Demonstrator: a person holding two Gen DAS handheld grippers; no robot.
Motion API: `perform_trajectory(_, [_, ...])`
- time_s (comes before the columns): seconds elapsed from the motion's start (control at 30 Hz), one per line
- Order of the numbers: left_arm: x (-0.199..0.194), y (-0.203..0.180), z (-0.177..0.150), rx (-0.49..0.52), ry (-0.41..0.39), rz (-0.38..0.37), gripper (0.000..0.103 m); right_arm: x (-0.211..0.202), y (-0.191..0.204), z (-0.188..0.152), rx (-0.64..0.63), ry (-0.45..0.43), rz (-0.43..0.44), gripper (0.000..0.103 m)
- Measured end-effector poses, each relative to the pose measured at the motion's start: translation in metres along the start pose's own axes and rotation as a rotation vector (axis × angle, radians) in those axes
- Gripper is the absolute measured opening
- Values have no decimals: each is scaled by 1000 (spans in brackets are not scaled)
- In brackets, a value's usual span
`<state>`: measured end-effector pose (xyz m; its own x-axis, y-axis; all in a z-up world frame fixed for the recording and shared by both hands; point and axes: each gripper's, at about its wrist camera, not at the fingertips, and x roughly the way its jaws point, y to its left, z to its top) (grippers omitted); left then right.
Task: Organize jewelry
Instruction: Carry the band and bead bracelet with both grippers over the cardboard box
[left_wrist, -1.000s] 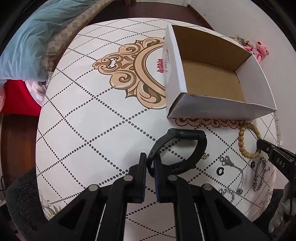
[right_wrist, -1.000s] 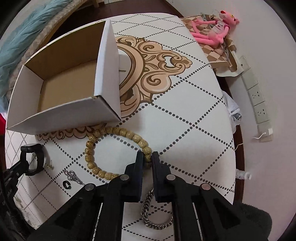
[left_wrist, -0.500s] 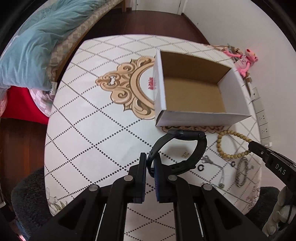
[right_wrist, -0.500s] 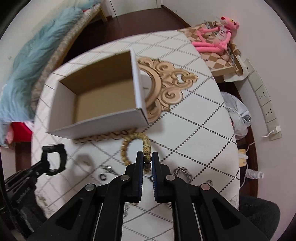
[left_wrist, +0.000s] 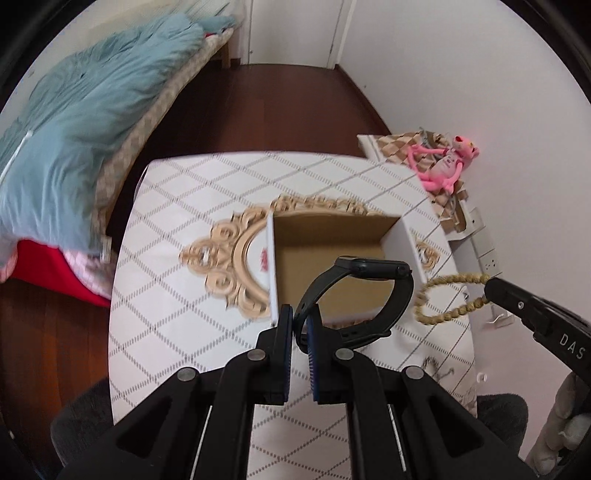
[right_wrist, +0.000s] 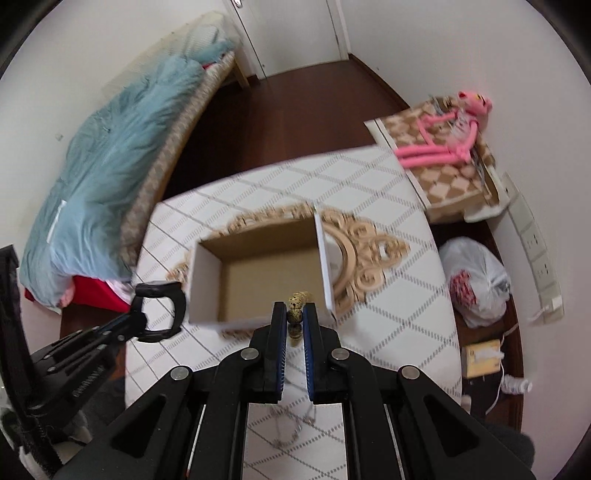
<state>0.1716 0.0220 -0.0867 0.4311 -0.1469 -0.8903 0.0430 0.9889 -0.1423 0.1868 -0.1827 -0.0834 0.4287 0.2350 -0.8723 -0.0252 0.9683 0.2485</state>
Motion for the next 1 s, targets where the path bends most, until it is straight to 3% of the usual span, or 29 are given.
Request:
perform_trajectory(0.23, [24, -2, 35, 21, 7, 0, 5, 31, 20, 44, -49, 24, -3, 9])
perform_trajectory(0.47, [68, 7, 55, -7, 98, -38, 6, 81, 22, 63, -57, 97, -3, 9])
perform_trajectory(0.63, [91, 9, 67, -23, 173, -40, 14, 108, 22, 71, -57, 160, 48, 9])
perform_trajectory(0.7, [95, 8, 71, -22, 196, -14, 22, 117, 18, 74, -42, 197, 75, 9])
perform_trajectory(0.73, [94, 6, 73, -11, 186, -12, 36, 120, 16, 75, -34, 210, 87, 10])
perform_trajectory(0.77, [92, 5, 75, -12, 176, -5, 62, 123, 14, 75, -31, 228, 99, 10])
perform_trajectory(0.8, [89, 5, 76, -15, 165, -1, 76, 123, 12, 75, -20, 234, 104, 11])
perform_trajectory(0.83, [87, 5, 77, -15, 153, 0, 89, 123, 9, 74, -13, 237, 105, 19])
perform_trajectory(0.87, [83, 6, 78, -17, 142, 1, 89, 122, 7, 73, -11, 239, 104, 33])
perform_trajectory(0.93, [81, 8, 78, -20, 139, 17, 89, 117, 3, 71, -12, 220, 76, 51])
perform_trajectory(1.0, [80, 10, 76, -14, 134, 57, 92, 113, 1, 68, -26, 206, 37, 55])
